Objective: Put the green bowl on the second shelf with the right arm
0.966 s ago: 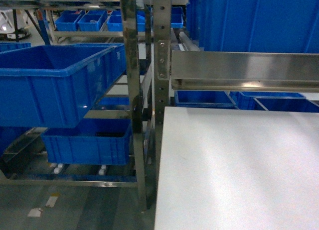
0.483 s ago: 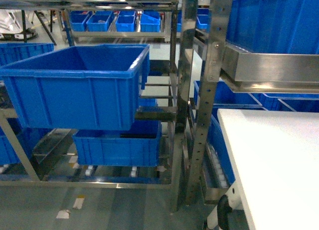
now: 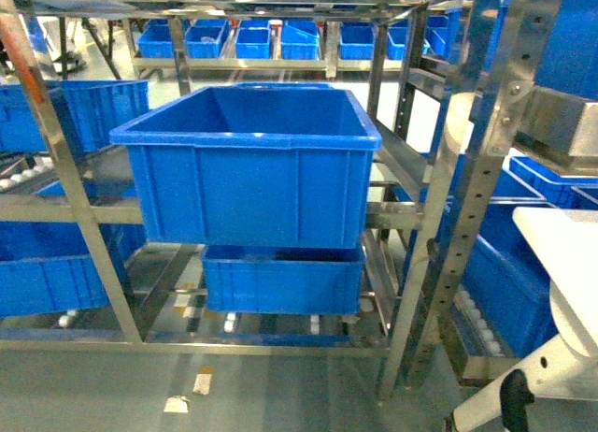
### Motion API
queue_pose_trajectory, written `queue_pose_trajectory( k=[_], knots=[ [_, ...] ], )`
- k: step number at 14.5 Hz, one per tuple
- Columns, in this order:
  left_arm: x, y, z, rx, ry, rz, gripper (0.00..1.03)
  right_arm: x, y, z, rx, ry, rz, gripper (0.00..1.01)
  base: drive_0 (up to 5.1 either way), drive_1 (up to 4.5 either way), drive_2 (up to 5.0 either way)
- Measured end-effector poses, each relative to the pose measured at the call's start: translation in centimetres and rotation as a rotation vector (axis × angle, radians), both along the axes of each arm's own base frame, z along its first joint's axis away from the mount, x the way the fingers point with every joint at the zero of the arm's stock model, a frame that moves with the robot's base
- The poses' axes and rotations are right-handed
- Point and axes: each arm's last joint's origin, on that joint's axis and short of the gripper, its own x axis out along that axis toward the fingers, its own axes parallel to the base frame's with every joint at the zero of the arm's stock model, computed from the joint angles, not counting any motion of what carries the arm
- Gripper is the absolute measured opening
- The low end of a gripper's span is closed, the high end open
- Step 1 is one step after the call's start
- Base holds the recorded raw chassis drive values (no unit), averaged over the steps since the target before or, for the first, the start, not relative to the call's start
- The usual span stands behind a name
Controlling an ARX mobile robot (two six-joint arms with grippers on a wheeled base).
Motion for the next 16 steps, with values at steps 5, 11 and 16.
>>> queue_pose_trajectory(
  k=[5, 11, 16],
  knots=[
    [0.00, 0.00, 0.03, 0.000, -0.003, 0.000, 0.98, -0.01, 0.01, 0.03, 0.000, -0.003, 0.002, 0.02, -5.0, 2.48, 2.5],
    [0.00, 0.00, 0.01, 0.000, -0.001, 0.000, 0.98, -0.01, 0.01, -0.05, 0.001, 0.004, 0.002, 0.02, -4.2, 2.05, 2.1],
    [0.00, 0.00, 0.04, 0.000, -0.004, 0.000, 0.98, -0.04, 0.01, 0.02, 0.000, -0.003, 0.002, 0.02, 0.0, 1.70, -1.7]
  ],
)
